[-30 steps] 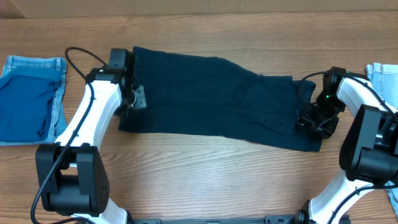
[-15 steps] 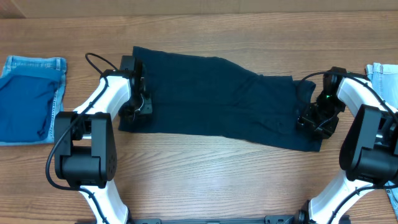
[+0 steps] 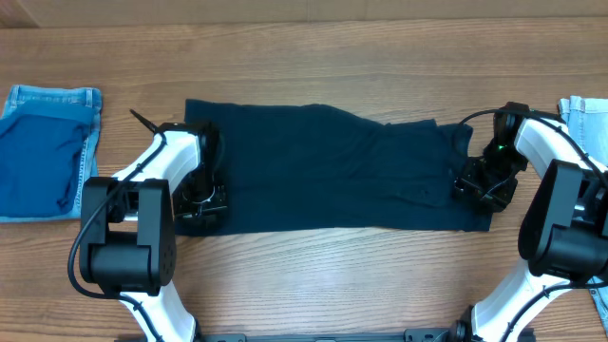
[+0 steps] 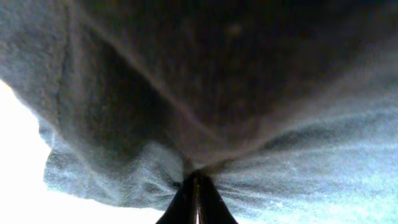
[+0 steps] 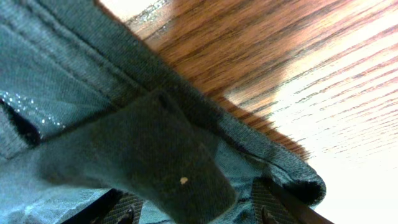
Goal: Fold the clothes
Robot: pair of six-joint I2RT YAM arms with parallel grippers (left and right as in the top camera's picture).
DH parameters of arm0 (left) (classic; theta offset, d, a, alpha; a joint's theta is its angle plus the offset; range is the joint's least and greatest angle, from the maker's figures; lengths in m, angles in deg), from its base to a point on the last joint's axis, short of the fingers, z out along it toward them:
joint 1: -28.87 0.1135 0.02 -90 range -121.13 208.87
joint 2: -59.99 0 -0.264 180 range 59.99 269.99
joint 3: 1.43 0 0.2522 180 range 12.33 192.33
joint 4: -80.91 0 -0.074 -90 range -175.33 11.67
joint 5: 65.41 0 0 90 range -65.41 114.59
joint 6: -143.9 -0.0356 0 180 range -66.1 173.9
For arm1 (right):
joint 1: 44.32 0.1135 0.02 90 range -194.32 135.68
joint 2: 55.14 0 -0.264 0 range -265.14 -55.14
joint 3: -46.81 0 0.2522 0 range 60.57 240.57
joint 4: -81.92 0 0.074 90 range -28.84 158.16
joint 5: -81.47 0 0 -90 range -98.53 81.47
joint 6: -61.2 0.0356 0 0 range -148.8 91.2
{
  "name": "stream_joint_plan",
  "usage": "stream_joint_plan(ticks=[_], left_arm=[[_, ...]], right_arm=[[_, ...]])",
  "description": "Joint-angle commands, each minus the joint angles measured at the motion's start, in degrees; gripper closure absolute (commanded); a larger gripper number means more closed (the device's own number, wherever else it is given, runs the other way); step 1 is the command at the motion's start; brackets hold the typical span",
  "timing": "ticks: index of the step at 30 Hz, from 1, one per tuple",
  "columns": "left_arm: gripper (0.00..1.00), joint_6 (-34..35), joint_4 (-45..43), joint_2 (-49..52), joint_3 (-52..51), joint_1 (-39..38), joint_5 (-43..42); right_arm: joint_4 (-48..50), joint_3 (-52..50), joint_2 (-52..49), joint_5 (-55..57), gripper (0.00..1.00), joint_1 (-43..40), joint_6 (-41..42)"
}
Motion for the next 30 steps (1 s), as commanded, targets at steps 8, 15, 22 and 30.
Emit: stream_joint_plan(ticks=[8, 15, 22, 30], left_arm=[[0.96, 3.69, -1.88, 4.02, -4.79, -0.26, 2.32], [0.86, 2.40, -3.32, -11.34, 5.38, -0.35, 2.19], [0.39, -2.56, -23.08, -14.73, 6.67, -0.22, 2.97], [0.37, -7.58, -24.98, -2.64, 16.72, 7.56, -6.38]], right_arm=[[1.99, -0.28, -1.25, -0.55, 0.48, -0.22, 0.22], [2.21, 10.10, 11.45, -1.70, 0.25, -0.20, 0.04], [14.08, 13.81, 10.64, -8.07, 0.08, 1.11, -8.11], [21.00, 15.50, 1.68, -6.56, 0.03, 9.11, -14.91]])
